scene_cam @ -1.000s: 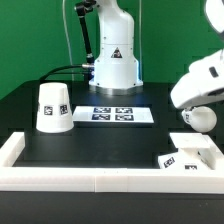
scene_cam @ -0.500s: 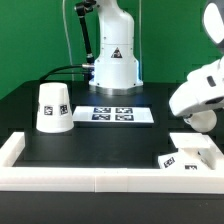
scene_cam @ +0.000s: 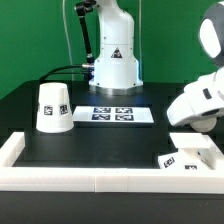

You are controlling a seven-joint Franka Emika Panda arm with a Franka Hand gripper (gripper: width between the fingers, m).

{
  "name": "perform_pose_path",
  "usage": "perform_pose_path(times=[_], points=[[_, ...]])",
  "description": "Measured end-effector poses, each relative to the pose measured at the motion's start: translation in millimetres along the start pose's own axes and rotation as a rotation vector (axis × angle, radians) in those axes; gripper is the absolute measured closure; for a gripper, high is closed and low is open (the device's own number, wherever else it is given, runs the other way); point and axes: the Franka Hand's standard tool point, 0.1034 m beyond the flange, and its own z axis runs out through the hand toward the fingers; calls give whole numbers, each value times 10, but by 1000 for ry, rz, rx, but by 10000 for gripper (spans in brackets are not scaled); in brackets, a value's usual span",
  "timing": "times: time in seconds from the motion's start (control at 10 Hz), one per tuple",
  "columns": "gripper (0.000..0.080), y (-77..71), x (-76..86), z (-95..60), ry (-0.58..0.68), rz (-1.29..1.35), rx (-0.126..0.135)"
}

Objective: Assemble lamp

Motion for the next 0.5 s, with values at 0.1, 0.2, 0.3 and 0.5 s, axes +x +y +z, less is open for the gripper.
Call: perform_pose_path(times=[0.1, 0.2, 0.3, 0.5], points=[[100, 0, 3, 4, 0, 1, 1], [206, -3, 7, 0, 1, 1, 1], [223, -11, 8, 0, 1, -2, 1], [223, -14, 7, 2, 1, -11, 0]])
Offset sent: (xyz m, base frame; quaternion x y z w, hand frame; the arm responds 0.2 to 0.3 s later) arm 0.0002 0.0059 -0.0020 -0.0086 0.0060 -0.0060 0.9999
